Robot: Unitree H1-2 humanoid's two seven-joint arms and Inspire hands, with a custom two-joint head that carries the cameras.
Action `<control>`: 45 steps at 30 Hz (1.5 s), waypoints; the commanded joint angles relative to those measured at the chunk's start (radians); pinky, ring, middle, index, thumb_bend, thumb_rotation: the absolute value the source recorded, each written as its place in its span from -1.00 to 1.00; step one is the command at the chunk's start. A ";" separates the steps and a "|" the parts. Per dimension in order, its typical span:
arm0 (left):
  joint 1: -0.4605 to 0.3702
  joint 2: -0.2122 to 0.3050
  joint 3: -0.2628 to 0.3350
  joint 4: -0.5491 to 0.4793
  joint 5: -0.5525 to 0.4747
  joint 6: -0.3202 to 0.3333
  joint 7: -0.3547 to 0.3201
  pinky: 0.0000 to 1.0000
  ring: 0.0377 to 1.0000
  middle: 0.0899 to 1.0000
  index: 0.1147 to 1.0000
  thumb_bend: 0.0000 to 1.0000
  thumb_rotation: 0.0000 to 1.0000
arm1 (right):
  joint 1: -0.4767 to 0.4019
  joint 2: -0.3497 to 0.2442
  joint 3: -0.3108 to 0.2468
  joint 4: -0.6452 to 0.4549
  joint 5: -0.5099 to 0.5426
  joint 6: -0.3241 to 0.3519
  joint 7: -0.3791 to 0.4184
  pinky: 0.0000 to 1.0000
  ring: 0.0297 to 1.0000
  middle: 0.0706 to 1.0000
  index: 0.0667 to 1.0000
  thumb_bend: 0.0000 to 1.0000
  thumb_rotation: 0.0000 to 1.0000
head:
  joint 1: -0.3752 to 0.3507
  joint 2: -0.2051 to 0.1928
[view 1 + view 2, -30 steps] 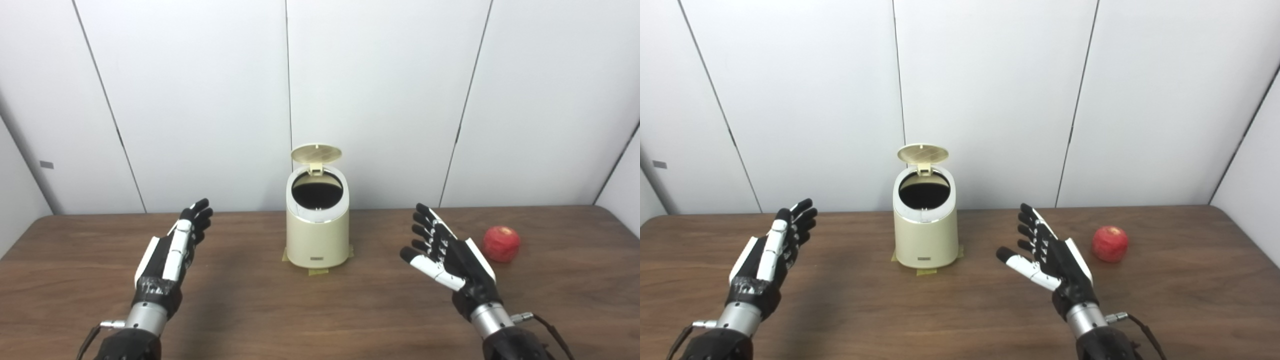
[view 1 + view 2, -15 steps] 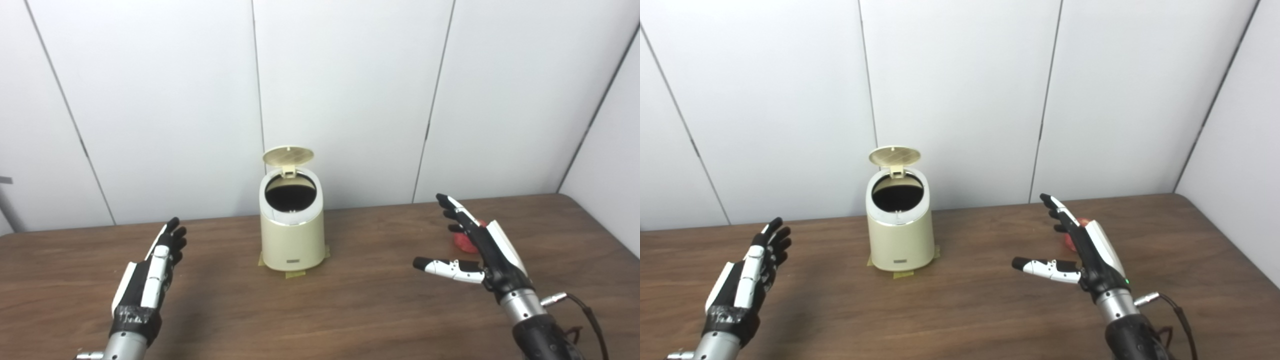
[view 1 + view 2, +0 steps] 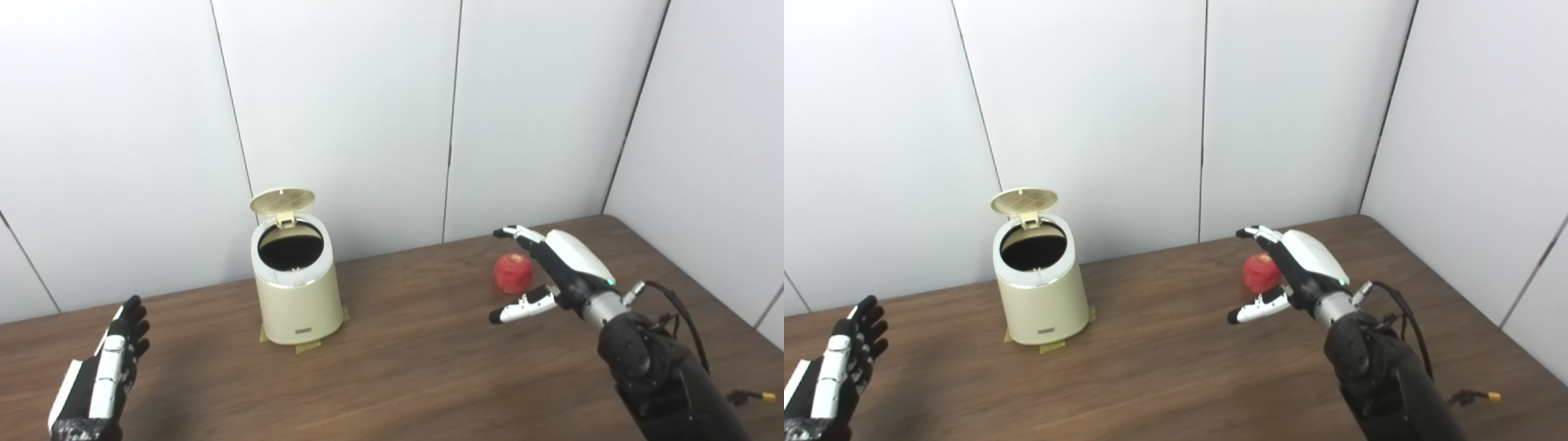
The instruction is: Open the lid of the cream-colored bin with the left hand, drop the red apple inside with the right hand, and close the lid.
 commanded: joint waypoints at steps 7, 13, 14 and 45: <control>-0.033 0.049 -0.003 -0.055 -0.021 0.046 -0.017 1.00 1.00 0.98 1.00 0.03 1.00 | -0.162 -0.011 0.020 0.186 -0.119 0.002 0.018 0.63 0.91 0.87 0.74 0.75 -0.64 | -0.030 -0.009; -0.030 0.057 -0.015 -0.096 -0.018 0.086 -0.013 1.00 1.00 0.97 1.00 -0.10 1.00 | -0.243 -0.018 0.041 0.382 -0.093 -0.031 -0.079 0.51 0.85 0.82 0.73 0.75 -0.74 | -0.050 -0.014; -0.029 0.057 -0.016 -0.103 -0.018 0.095 -0.012 1.00 1.00 0.98 1.00 -0.12 1.00 | -0.250 -0.019 0.042 0.403 -0.085 -0.039 -0.092 0.51 0.85 0.82 0.72 0.75 -0.75 | -0.051 -0.014; -0.053 0.061 -0.024 -0.214 0.048 0.211 0.033 1.00 0.96 0.90 1.00 -0.30 1.00 | -0.370 -0.036 0.181 0.798 0.022 -0.081 -0.206 0.39 0.66 0.71 0.62 0.72 -0.89 | -0.055 0.012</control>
